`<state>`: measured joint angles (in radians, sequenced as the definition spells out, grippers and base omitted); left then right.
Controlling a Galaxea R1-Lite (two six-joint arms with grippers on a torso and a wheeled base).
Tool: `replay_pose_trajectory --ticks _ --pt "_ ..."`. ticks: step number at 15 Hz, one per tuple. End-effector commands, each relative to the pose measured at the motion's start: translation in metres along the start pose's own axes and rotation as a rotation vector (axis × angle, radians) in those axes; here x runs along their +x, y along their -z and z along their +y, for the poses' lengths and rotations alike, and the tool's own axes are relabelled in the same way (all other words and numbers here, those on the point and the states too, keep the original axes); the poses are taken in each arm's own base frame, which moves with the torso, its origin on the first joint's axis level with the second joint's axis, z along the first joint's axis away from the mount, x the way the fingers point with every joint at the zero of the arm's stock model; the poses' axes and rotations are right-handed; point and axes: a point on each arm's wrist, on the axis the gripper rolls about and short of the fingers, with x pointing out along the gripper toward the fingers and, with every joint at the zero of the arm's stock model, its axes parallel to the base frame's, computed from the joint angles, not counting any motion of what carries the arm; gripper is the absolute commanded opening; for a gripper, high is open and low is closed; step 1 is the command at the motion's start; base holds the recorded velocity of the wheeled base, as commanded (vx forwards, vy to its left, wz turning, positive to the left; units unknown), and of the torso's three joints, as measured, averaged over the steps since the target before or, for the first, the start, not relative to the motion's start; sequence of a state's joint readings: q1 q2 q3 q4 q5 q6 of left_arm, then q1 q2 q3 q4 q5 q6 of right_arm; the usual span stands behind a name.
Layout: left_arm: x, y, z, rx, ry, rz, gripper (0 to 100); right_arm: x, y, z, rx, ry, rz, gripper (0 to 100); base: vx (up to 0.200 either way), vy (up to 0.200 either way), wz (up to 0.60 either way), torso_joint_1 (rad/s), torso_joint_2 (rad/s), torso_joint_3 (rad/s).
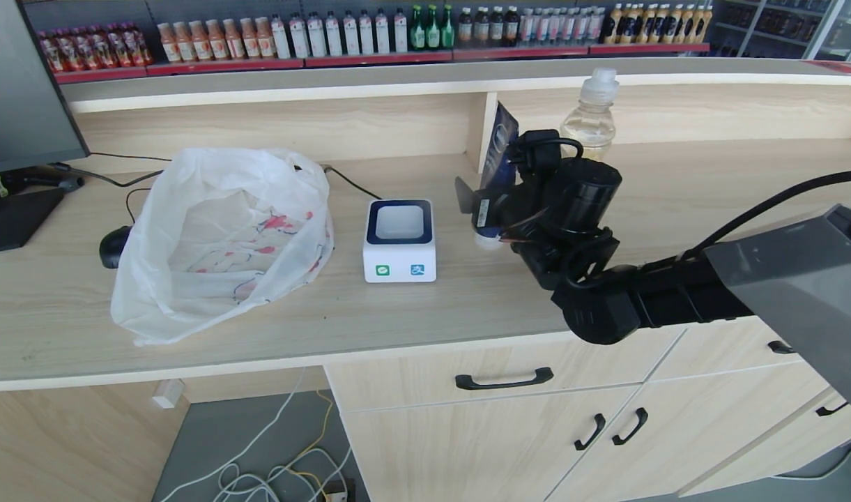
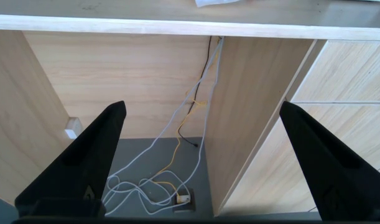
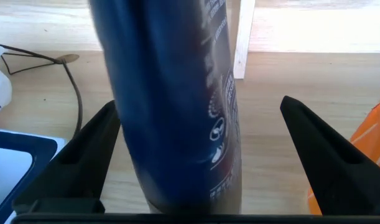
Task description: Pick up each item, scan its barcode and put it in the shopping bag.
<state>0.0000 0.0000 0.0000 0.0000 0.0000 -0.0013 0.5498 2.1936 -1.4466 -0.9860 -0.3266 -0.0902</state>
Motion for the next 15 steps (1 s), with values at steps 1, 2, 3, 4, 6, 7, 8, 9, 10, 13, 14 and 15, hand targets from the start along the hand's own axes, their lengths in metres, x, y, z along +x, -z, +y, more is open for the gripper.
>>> replay_pose_trajectory --ticks 1,2,3,4,6,7,8,9,10,13,14,15 --pt "0.0 0.0 0.0 0.0 0.0 0.0 100 0.001 0.001 0.0 0.0 0.001 0.0 100 0.0 0.0 0.0 0.0 0.0 0.0" --pt "0.0 0.0 0.0 0.0 0.0 0.0 100 0.001 0.003 0.0 -0.001 -0.001 0.002 100 0.0 0.0 0.0 0.0 0.0 0.0" --pt "0.0 0.0 0.0 0.0 0.0 0.0 100 0.002 0.005 -0.001 -0.003 0.003 0.007 100 0.0 0.0 0.0 0.0 0.0 0.0" --pt "0.0 0.0 0.0 0.0 0.0 0.0 100 0.003 0.007 -0.002 -0.005 0.006 0.01 100 0.0 0.0 0.0 0.0 0.0 0.0" --pt "0.0 0.0 0.0 0.0 0.0 0.0 100 0.005 0.009 -0.006 -0.008 0.013 0.013 100 0.0 0.0 0.0 0.0 0.0 0.0" --pt "0.0 0.0 0.0 0.0 0.0 0.0 100 0.005 0.009 -0.007 -0.009 0.015 0.013 100 0.0 0.0 0.0 0.0 0.0 0.0" --pt "0.0 0.0 0.0 0.0 0.0 0.0 100 0.005 0.008 -0.007 -0.009 0.015 0.011 100 0.0 0.0 0.0 0.0 0.0 0.0" --pt "0.0 0.0 0.0 0.0 0.0 0.0 100 0.006 0.012 -0.006 -0.009 0.01 0.017 100 0.0 0.0 0.0 0.0 0.0 0.0" --pt "0.0 0.0 0.0 0.0 0.0 0.0 100 0.006 0.013 -0.006 -0.01 0.008 0.019 0 0.0 0.0 0.0 0.0 0.0 0.0" --pt "0.0 0.0 0.0 0.0 0.0 0.0 100 0.007 0.015 -0.005 -0.012 0.008 0.021 0 0.0 0.0 0.0 0.0 0.0 0.0" --pt "0.0 0.0 0.0 0.0 0.0 0.0 100 0.008 0.013 -0.006 -0.008 0.01 0.015 0 0.0 0.0 0.0 0.0 0.0 0.0" --pt "0.0 0.0 0.0 0.0 0.0 0.0 100 0.008 0.011 -0.006 -0.008 0.01 0.009 0 0.0 0.0 0.0 0.0 0.0 0.0"
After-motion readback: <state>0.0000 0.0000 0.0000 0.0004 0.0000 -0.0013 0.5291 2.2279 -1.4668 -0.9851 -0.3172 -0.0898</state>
